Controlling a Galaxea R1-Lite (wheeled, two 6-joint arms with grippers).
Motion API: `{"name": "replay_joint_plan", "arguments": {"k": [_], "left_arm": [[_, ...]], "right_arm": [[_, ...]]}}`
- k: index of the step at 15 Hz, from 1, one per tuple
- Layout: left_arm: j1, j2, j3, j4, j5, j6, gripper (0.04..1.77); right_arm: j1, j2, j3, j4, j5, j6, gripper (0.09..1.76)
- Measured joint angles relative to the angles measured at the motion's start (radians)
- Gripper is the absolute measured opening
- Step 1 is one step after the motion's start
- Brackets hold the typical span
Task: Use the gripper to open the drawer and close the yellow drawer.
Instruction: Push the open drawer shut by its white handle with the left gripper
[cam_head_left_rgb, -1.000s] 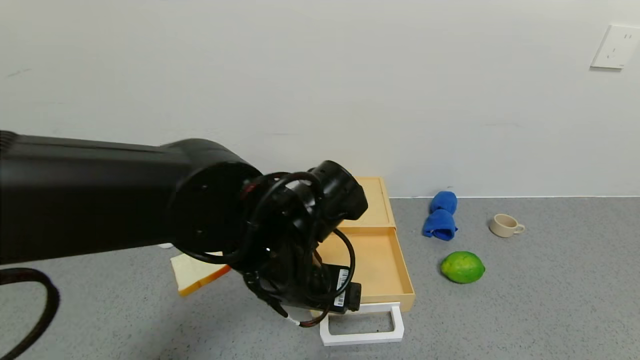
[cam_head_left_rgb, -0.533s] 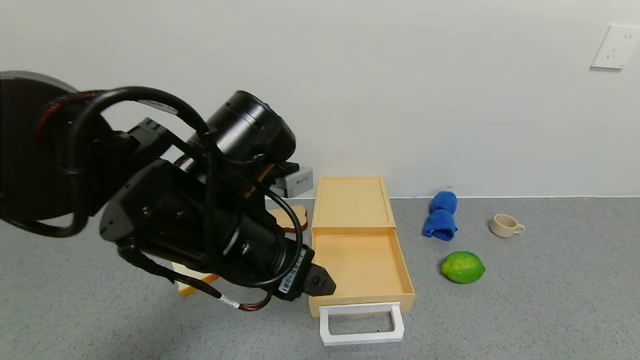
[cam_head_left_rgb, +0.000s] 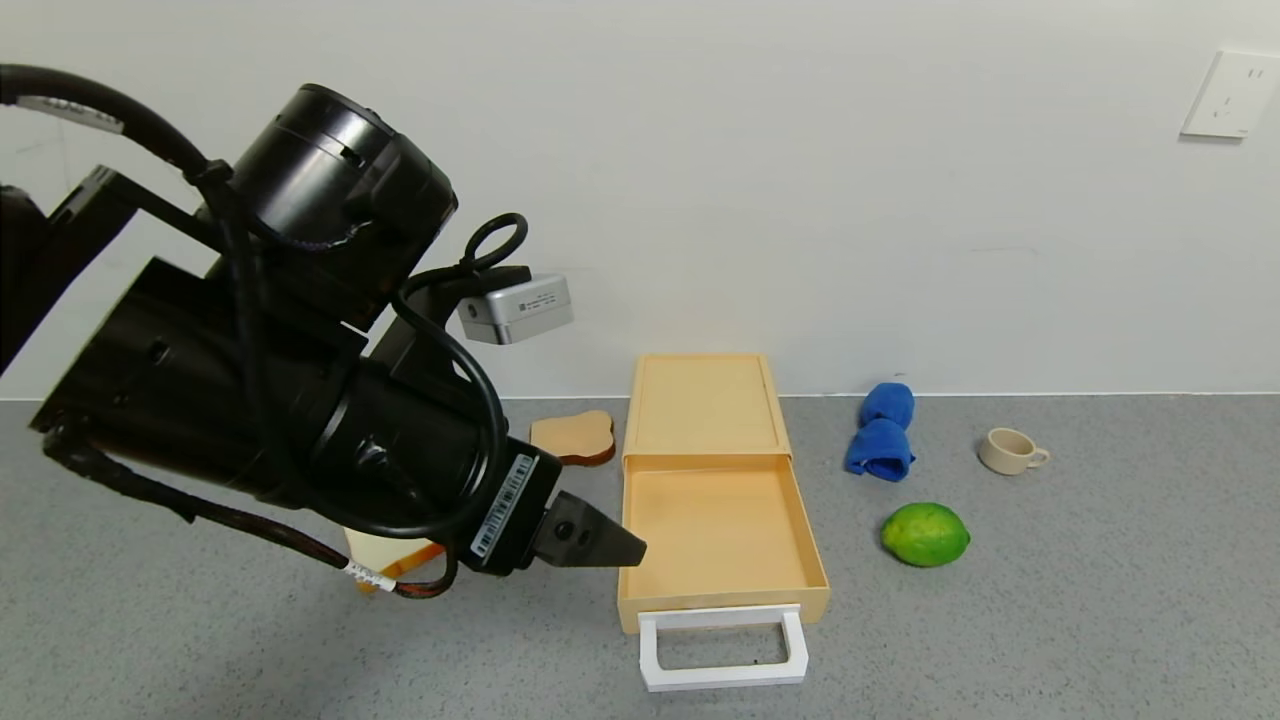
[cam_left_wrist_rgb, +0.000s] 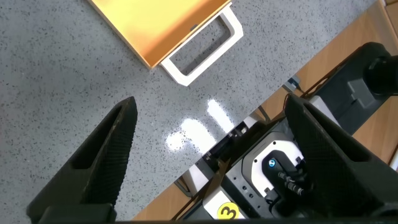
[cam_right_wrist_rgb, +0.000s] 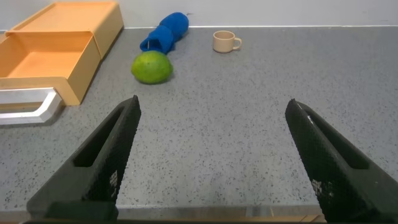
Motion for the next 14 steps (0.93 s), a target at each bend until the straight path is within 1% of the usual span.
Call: {"name": "replay_joint_plan", "arguments": {"k": [3,5,7,8,9,12,14], "left_arm": [[0.000,-0.003,0.002,0.000,0.003,-0.001,1.72],[-0.004,0.004,0.002,-0.009,0.009,-0.030,1.72],[-0.021,0.023,0.000,-0.030,0.023,-0.145,1.72],[-0.034,0.036,-0.004,-0.042,0.048,-0.207,1.72],[-0.049,0.051,-0.004,-0.049,0.086,-0.249,1.72],[-0.090,0.087,-0.003,-0.052,0.143,-0.357,1.72],[-0.103,0.099,-0.002,-0.052,0.161,-0.374,1.72]], "right_arm": [[0.000,0.000,0.000,0.000,0.000,0.000,1.71],[0.000,0.000,0.000,0.000,0.000,0.000,1.71],[0.000,0.000,0.000,0.000,0.000,0.000,1.71],[0.000,0.000,0.000,0.000,0.000,0.000,1.71],[0.000,0.000,0.000,0.000,0.000,0.000,1.71],[0.000,0.000,0.000,0.000,0.000,0.000,1.71],[0.000,0.000,0.000,0.000,0.000,-0.001,1.71]]}}
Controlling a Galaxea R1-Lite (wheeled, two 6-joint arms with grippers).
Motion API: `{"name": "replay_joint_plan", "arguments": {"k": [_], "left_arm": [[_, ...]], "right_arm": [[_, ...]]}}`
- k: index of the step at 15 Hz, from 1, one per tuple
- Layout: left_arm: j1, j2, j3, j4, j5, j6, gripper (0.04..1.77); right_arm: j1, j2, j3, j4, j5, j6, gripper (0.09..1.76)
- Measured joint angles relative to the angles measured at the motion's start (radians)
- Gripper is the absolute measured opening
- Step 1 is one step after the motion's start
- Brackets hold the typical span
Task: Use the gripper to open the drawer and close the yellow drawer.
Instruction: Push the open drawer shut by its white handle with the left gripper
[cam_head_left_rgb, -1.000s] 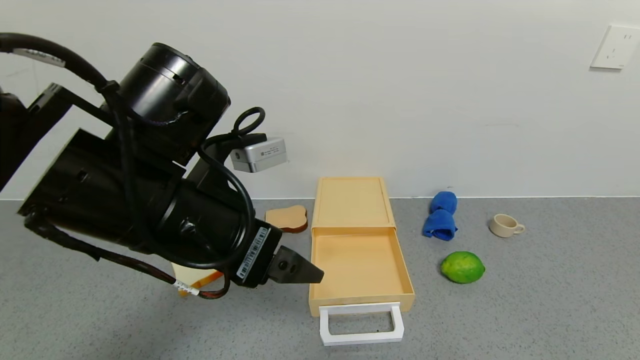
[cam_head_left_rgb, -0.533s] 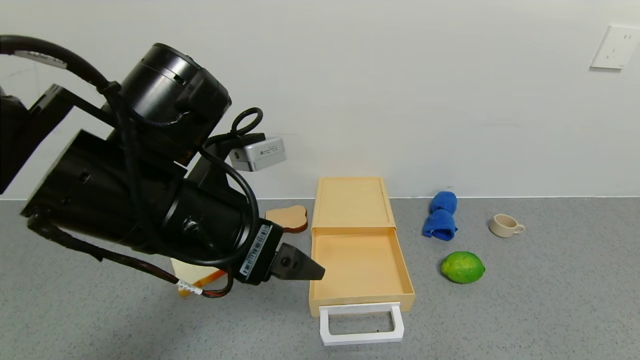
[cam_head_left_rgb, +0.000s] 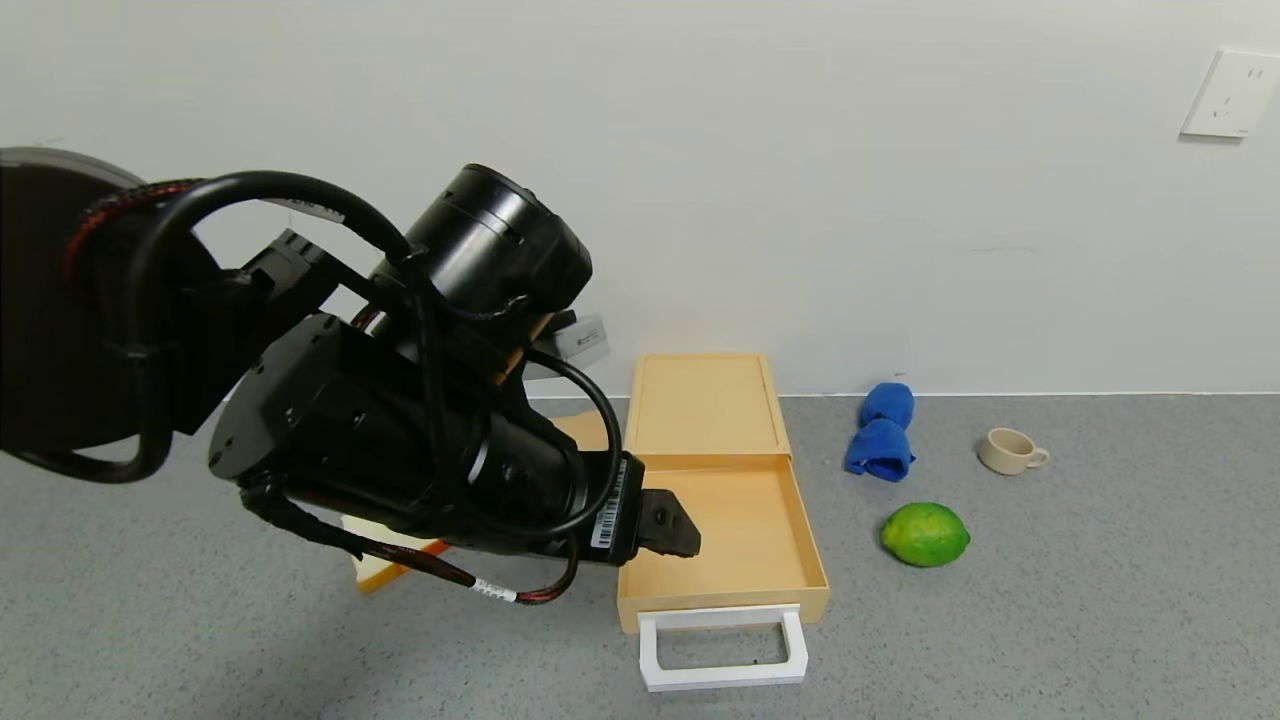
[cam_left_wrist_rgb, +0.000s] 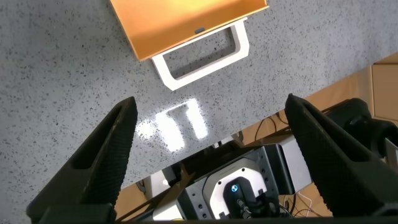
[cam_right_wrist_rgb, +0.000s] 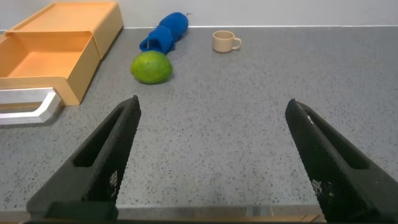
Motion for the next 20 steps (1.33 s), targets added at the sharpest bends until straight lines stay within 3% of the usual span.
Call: {"name": "replay_joint_plan", "arguments": {"k": [3,8,20], "left_arm": [[-0.009,0.010,-0.004,-0.006,0.021,-0.077,1.72],[-0.086,0.099,-0.004,-0.007,0.144,-0.277,1.72],[-0.106,0.359,-0.081,0.033,0.155,-0.437,1.72]], "right_arm": [[0.000,0.000,0.000,0.000,0.000,0.000,1.71],[0.000,0.000,0.000,0.000,0.000,0.000,1.71],[0.000,0.000,0.000,0.000,0.000,0.000,1.71]]}}
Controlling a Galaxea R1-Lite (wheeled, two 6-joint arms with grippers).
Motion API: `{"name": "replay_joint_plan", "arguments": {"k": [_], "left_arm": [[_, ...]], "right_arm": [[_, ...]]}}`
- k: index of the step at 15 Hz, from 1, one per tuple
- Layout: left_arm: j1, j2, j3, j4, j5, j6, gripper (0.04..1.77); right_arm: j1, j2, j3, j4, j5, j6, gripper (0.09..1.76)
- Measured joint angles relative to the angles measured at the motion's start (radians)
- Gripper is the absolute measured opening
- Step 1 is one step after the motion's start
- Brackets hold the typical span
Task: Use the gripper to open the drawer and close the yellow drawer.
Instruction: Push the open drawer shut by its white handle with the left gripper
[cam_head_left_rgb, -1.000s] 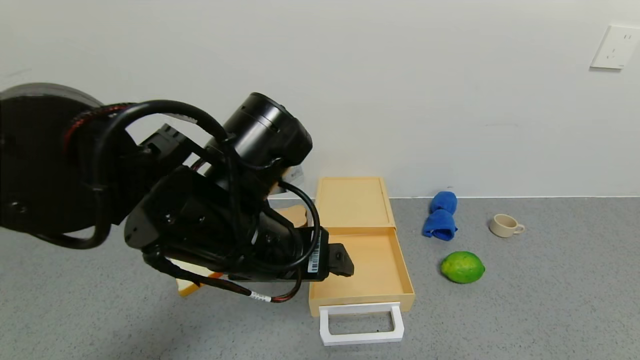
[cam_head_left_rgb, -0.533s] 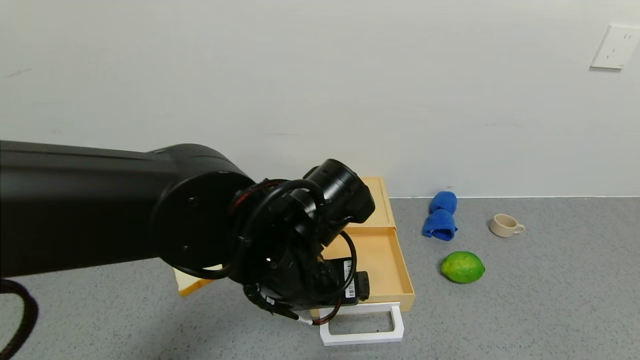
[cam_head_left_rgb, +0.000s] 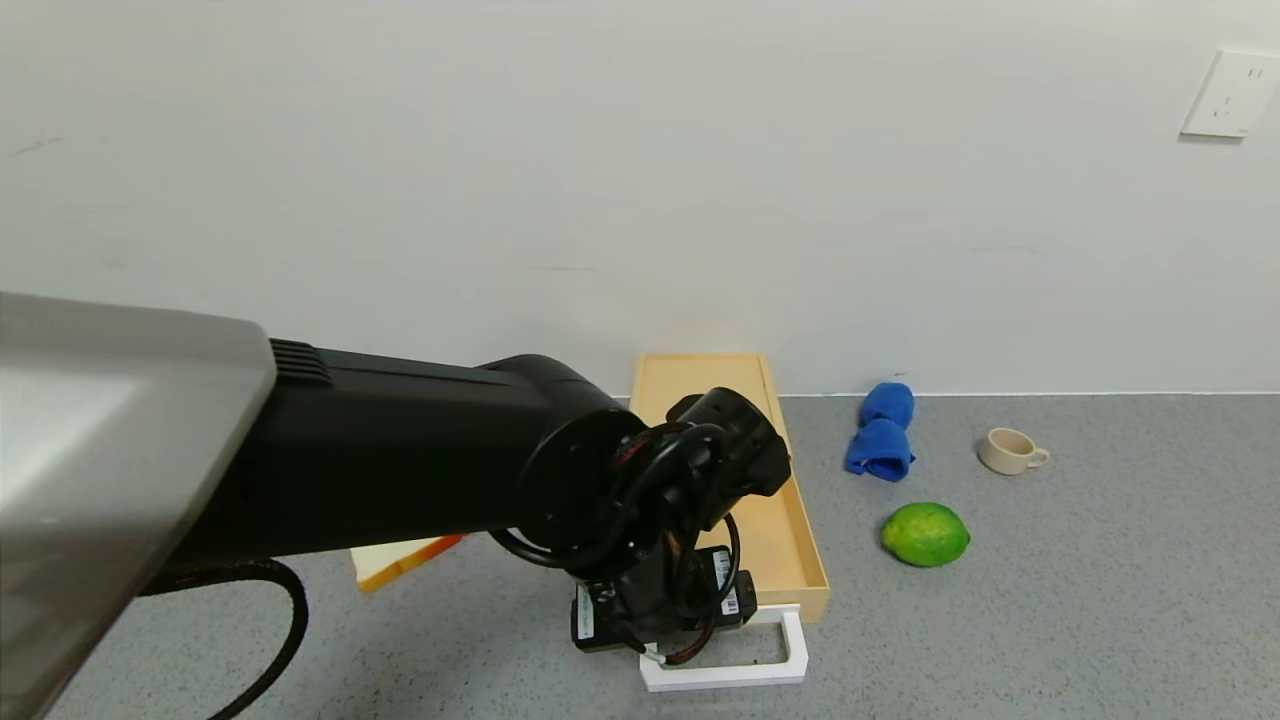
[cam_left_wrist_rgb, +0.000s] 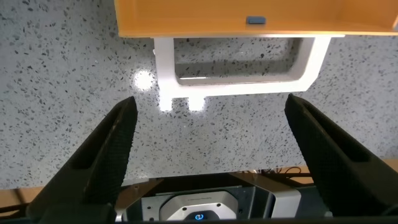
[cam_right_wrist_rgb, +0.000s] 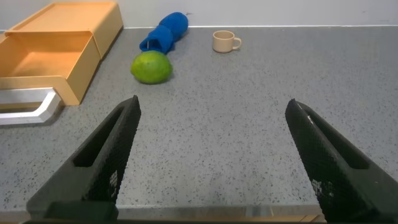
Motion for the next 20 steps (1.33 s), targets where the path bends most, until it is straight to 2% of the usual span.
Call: {"name": "replay_joint_plan", "arguments": {"k": [6,10,17,20], "left_arm": [[0.000,0.095,-0.061,0.032,0.009,-0.007,1.72],[0.000,0.132,-0.074,0.024,0.065,-0.022,1.72],[0.000,0.155,-0.095,0.020,0.073,-0.023,1.72],[0.000,0.166,-0.109,0.020,0.110,-0.027,1.72]], "right_arm": [[0.000,0.000,0.000,0.000,0.000,0.000,1.71],[0.000,0.000,0.000,0.000,0.000,0.000,1.71],[0.000,0.000,0.000,0.000,0.000,0.000,1.71],[0.000,0.000,0.000,0.000,0.000,0.001,1.71]]}}
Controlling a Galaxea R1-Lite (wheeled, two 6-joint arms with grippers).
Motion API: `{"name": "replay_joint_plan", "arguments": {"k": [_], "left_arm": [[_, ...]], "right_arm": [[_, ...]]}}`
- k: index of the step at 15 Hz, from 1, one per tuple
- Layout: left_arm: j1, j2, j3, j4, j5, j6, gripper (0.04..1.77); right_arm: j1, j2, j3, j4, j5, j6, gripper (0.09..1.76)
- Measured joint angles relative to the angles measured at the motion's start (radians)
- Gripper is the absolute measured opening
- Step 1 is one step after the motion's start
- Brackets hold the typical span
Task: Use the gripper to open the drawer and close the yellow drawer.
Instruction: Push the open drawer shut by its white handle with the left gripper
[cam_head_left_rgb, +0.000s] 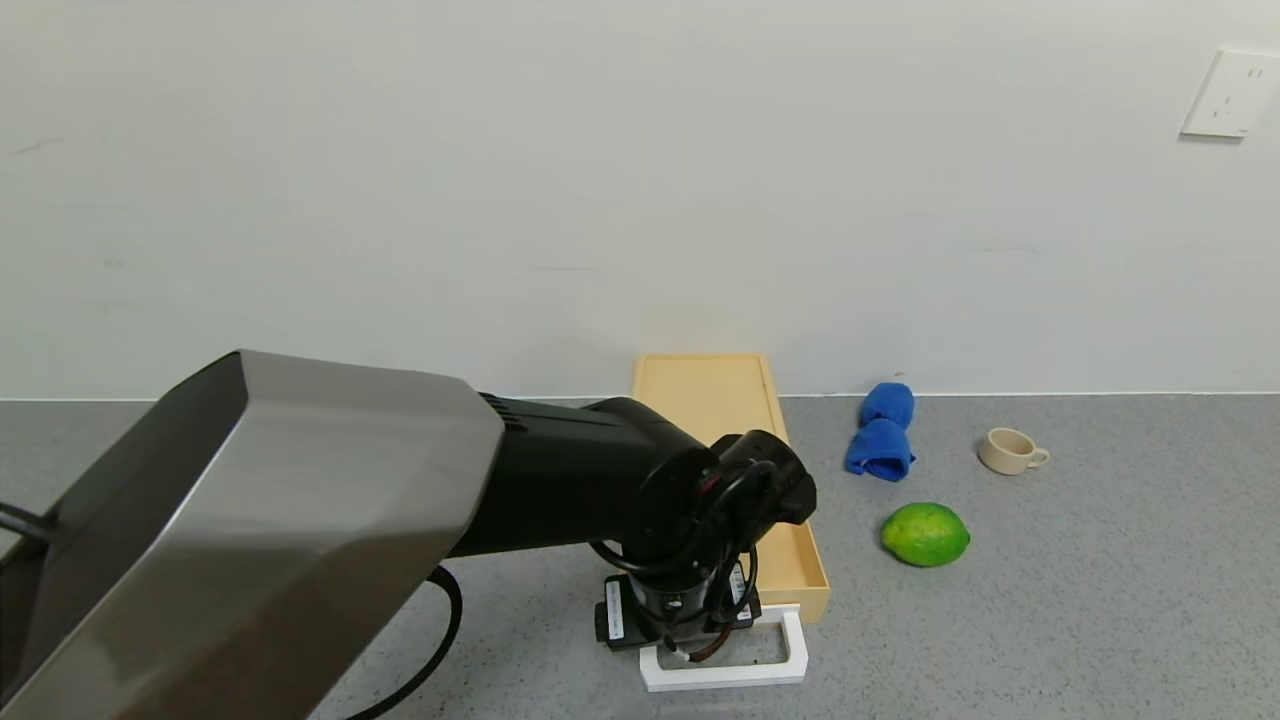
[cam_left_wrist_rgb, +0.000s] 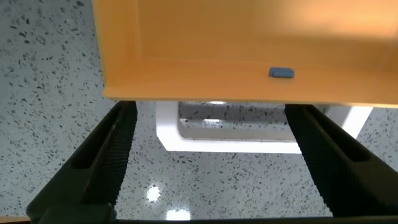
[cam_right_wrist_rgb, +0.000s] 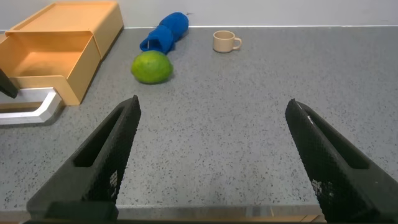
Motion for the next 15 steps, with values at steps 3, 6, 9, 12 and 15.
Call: {"name": "replay_joint_plan", "arguments": {"k": [3,6,9,12,15], "left_arm": [[0.000,0.011,-0.014,0.001,0.020,0.000,1.72],[0.002,0.021,-0.030,0.001,0.042,0.001,1.72],[0.004,0.029,-0.043,0.001,0.058,0.004,1.72],[0.009,0.032,-0.053,-0.001,0.082,0.011,1.72],[0.013,0.034,-0.060,-0.003,0.091,0.013,1.72]], "right_arm": [[0.000,0.000,0.000,0.000,0.000,0.000,1.71],[0.000,0.000,0.000,0.000,0.000,0.000,1.71],[0.000,0.000,0.000,0.000,0.000,-0.001,1.71],[0.000,0.000,0.000,0.000,0.000,0.000,1.71],[0.000,0.000,0.000,0.000,0.000,0.000,1.71]]}}
